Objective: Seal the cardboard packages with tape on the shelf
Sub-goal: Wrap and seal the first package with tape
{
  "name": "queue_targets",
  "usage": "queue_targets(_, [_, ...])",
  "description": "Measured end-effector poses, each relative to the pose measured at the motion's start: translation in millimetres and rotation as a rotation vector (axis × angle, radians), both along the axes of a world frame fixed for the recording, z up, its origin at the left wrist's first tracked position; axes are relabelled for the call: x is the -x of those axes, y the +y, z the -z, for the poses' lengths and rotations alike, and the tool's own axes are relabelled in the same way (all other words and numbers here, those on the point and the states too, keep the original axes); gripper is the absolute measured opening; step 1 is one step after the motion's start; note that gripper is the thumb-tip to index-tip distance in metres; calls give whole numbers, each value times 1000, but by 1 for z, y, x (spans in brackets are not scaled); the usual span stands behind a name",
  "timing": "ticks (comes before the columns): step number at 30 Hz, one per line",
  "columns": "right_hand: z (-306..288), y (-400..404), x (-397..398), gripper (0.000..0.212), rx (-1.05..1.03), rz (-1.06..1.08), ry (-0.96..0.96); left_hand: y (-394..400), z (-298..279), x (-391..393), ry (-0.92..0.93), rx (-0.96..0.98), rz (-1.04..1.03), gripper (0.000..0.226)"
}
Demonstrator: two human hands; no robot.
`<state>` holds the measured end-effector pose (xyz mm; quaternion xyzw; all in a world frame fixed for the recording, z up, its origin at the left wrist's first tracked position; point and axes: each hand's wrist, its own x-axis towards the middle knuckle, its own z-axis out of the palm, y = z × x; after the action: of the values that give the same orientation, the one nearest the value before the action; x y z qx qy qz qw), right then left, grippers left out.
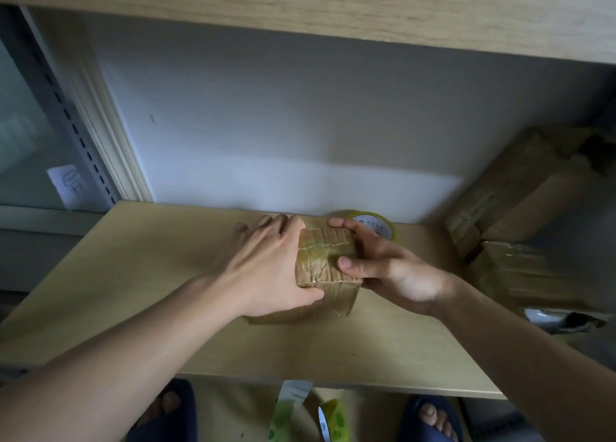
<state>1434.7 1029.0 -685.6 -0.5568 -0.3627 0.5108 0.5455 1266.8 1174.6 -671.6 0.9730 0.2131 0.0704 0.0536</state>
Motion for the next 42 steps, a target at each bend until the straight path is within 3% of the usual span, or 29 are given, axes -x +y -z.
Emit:
queue_targets(5, [5, 6, 14, 55, 20, 235, -233, 3, 0, 2, -25, 8, 42, 86])
queue_targets(10, [1, 11, 25, 33, 30, 448, -268, -1, -2, 2, -3, -44, 84, 87])
queue_targets(14, [-1, 23, 29, 34, 83, 592, -335, -3, -6, 1, 49, -62, 56, 89])
queue_targets(23, [-3, 23, 34, 45, 166, 620, -435, -2, -15, -1, 205, 37, 42, 86])
queue_targets(29, [-8, 17, 35, 38, 183, 469, -426, -7, -10, -4, 151, 9, 41, 93])
queue_targets(34, [-11, 21, 36, 23, 225, 591, -477, -2, -6, -2, 110, -15, 81, 96])
queue_targets(38, [-8, 22, 32, 40, 245, 604, -507, -3, -5, -1, 92, -18, 76, 94])
queue_targets(42, [-12, 8, 28, 34, 180, 497, -286, -3, -5, 1, 81, -5, 87, 92])
